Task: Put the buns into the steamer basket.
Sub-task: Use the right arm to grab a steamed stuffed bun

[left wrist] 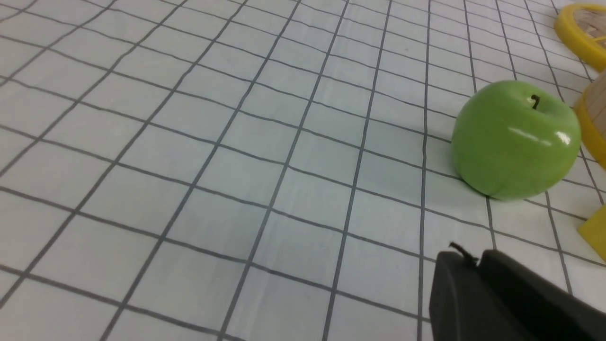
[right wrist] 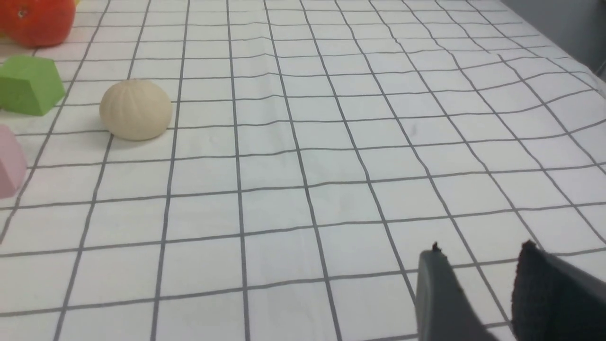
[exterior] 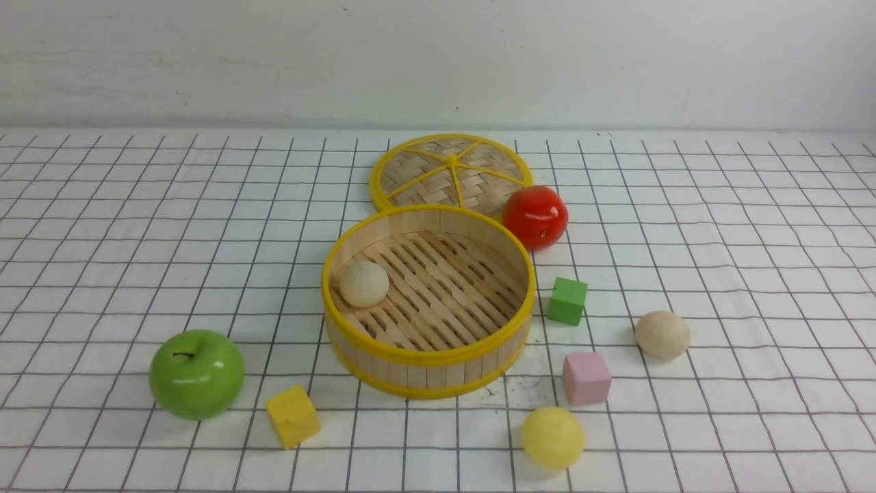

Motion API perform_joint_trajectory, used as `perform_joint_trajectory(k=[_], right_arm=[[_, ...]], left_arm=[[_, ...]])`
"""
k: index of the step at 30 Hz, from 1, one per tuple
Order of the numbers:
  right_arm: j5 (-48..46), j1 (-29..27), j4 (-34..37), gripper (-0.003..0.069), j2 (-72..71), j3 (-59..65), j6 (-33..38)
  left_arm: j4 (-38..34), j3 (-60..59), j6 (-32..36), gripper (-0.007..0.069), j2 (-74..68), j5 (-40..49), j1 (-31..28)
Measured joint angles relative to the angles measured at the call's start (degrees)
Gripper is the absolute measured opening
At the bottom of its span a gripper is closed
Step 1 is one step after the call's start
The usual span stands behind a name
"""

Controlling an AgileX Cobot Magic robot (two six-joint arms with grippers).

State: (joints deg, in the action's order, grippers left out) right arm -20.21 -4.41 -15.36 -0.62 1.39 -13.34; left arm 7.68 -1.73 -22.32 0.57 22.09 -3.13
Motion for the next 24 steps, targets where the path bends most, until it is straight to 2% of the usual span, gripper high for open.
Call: perform_joint_trajectory(k=[5,8,11,13,14,16,19,24], right_arm=[[8.0,0.0,-0.1,0.0239,0.0,0.2,0.0],[19.2,0.0,-0.2,0.0239,0.0,0.2,0.0],[24.9,0.0,-0.2,0.0239,0.0,0.2,-0.7],[33.1,0.0,-0.3,0.0239,0.0,0.2,-2.4],[33.7,0.0,-0.3,0.0239,0.0,0.2,-2.6],[41.6,0.0,-0.5,0.0239,0.0,0.2,-4.4],[48.2,0.0,-0.7,0.0239,0.0,0.2,-6.8],[47.4,0.0,1.0,0.0239,0.0,-3.7,-11.1]], left_arm=[[0.0,0.0,0.0,0.0056,0.0,0.0,0.0],[0.0,0.0,0.0,0.0056,0.0,0.0,0.0],[0.0,0.0,0.0,0.0056,0.0,0.0,0.0],[0.0,0.0,0.0,0.0057,0.0,0.0,0.0],[0.0,0.0,0.0,0.0057,0.0,0.0,0.0],[0.0,0.0,0.0,0.0061,0.0,0.0,0.0],[0.0,0.0,0.0,0.0066,0.0,0.0,0.0],[0.0,0.0,0.0,0.0072,0.0,0.1,0.0]])
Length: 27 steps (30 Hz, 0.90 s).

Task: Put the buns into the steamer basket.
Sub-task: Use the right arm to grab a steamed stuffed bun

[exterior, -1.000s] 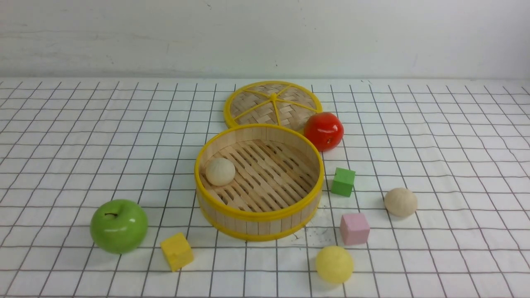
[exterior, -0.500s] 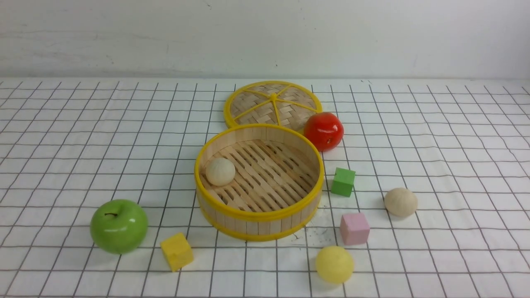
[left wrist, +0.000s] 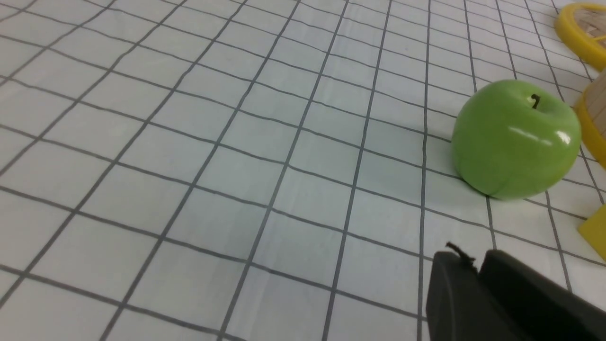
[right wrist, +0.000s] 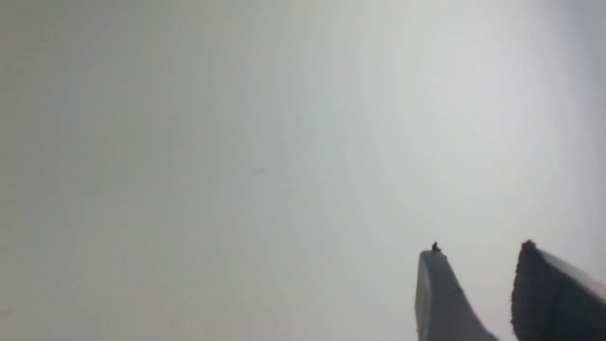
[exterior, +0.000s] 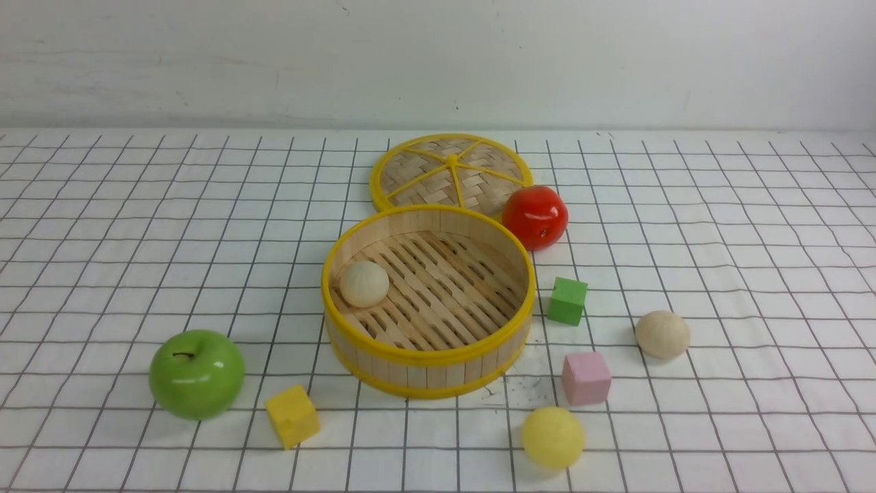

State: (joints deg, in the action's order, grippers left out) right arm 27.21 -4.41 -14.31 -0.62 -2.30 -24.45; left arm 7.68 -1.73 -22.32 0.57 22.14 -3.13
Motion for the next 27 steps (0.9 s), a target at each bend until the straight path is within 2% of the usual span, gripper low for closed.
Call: perform_joint_trajectory(k=[6,14,20,27], right_arm=[[-11.3,0.5,8.0,0.0239,7.0,-12.9,-2.0],[-27.2,0.9,9.5,0.0239,27.3,-27.4,-2.2],[-30.9,2.5,4.6,0.0239,38.9,-29.8,-0.7],[-30.6,12.2,-1.4,0.0239,46.0,-29.8,0.0]], left_arm=[[0.0,0.0,0.0,0.0074,0.0,0.0,0.0],[0.0,0.0,0.0,0.0074,0.0,0.0,0.0],[0.0,0.0,0.0,0.008,0.0,0.0,0.0],[0.0,0.0,0.0,0.0088,0.0,0.0,0.0]])
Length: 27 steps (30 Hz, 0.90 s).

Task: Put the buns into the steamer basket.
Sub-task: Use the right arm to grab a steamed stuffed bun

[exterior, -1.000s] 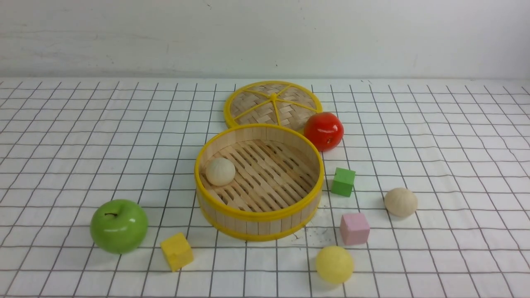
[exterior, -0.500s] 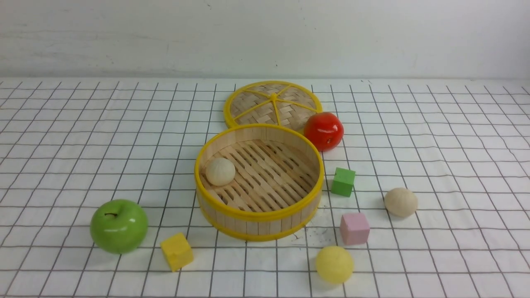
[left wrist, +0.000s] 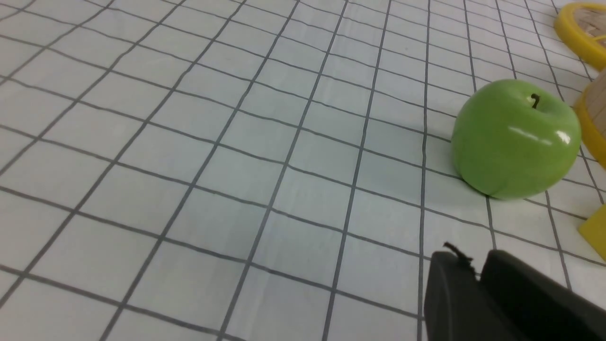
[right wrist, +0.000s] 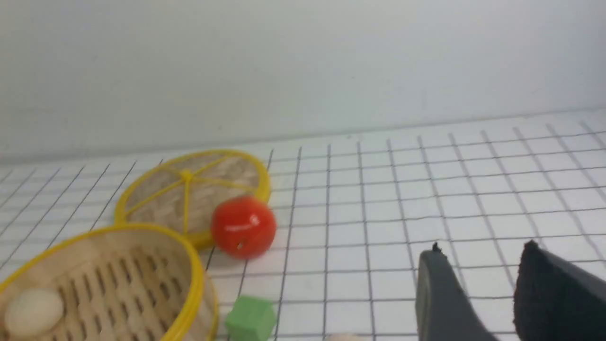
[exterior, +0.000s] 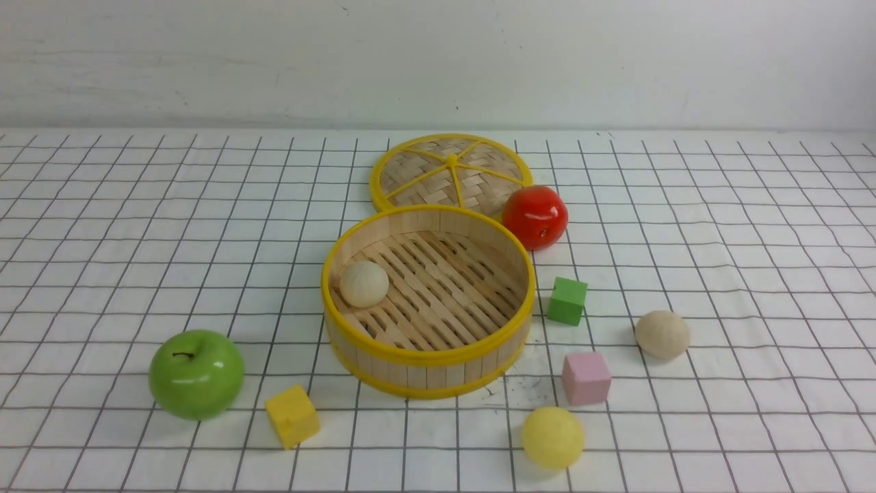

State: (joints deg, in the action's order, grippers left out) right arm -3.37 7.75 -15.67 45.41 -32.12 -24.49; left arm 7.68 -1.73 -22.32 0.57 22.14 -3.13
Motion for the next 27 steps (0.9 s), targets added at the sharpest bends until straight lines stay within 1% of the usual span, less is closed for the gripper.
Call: perform_joint_trajectory(k=[2,4,7,12,15,16,17,20,27], right_arm=[[-0.6,3.6,-1.3,0.0239,3.3,0.0,0.0],[-2.2,5.9,-1.6,0.0239,6.6,-0.1,0.0],[-4.4,7.5,-0.9,0.0239,10.7,-0.4,0.0],[-9.8,7.8,1.9,0.0239,14.8,-3.5,0.0],[-17.5,7.8,3.2,0.0239,18.6,-9.4,0.0],[-17.5,7.8,3.2,0.0239,18.8,-9.4,0.0],[-20.7,7.8,3.6,0.0239,20.6,-12.3,0.0],[-26.0,7.9,5.2,0.0239,23.9,-17.6,0.0],[-34.7,8.1,9.1,0.0239,31.9,-28.1,0.0]], left_arm=[[0.0,0.0,0.0,0.0092,0.0,0.0,0.0],[0.0,0.0,0.0,0.0092,0.0,0.0,0.0],[0.0,0.0,0.0,0.0094,0.0,0.0,0.0],[0.0,0.0,0.0,0.01,0.0,0.0,0.0],[0.0,0.0,0.0,0.0105,0.0,0.0,0.0],[0.0,0.0,0.0,0.0105,0.0,0.0,0.0],[0.0,0.0,0.0,0.0107,0.0,0.0,0.0],[0.0,0.0,0.0,0.011,0.0,0.0,0.0],[0.0,0.0,0.0,0.0113,0.0,0.0,0.0]])
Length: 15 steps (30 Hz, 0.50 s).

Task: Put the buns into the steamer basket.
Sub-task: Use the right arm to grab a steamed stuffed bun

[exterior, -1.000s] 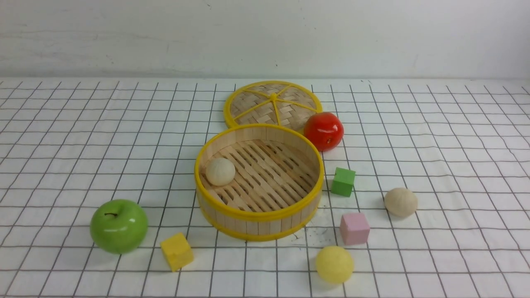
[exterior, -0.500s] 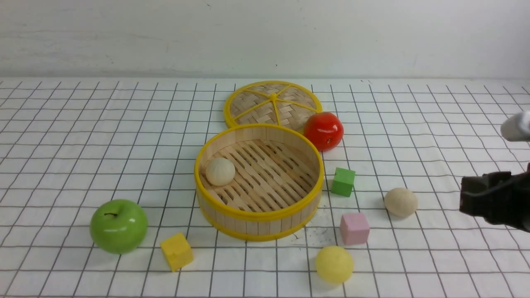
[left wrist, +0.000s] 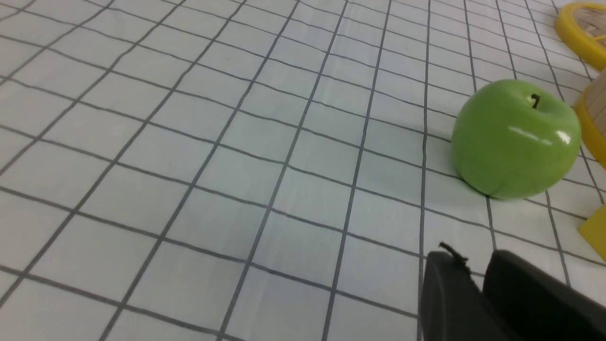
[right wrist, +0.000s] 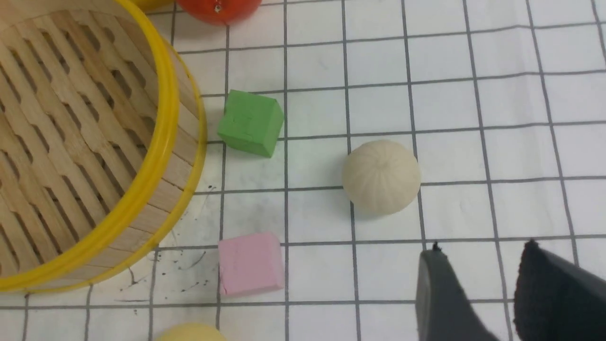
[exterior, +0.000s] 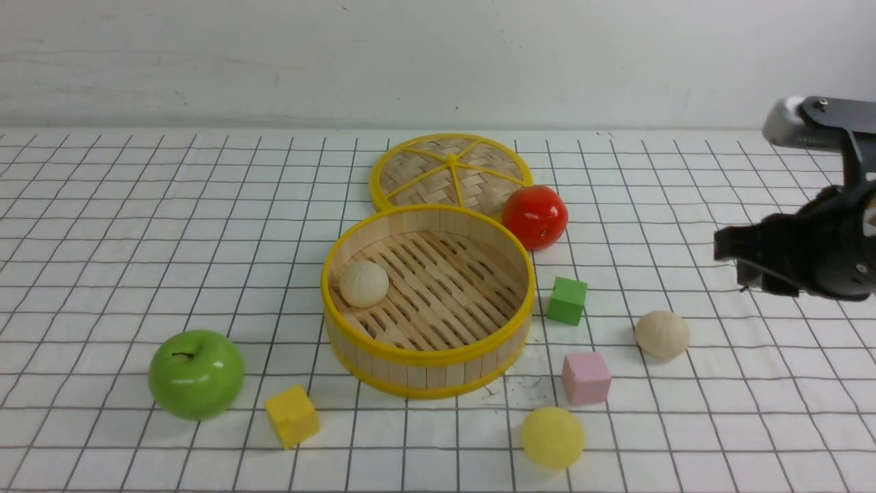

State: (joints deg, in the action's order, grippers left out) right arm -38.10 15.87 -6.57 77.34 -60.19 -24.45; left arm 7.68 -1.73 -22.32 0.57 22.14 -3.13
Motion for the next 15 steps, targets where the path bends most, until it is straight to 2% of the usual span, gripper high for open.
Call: perform_joint_trajectory(k=[6,9,11,15], right_arm=[[-8.1,-1.8,1.9,0.0239,10.0,-9.9,0.0],[-11.2,-3.5,5.6,0.0239,14.6,-13.1,0.0],[-13.4,-4.6,10.9,0.0239,18.4,-14.8,1.3],[-11.1,-4.9,15.0,0.0239,23.6,-15.1,4.7]], left_arm=[[0.0,0.0,0.0,0.012,0.0,0.0,0.0],[0.0,0.0,0.0,0.0124,0.0,0.0,0.0],[0.0,0.0,0.0,0.0127,0.0,0.0,0.0],[0.0,0.0,0.0,0.013,0.0,0.0,0.0]])
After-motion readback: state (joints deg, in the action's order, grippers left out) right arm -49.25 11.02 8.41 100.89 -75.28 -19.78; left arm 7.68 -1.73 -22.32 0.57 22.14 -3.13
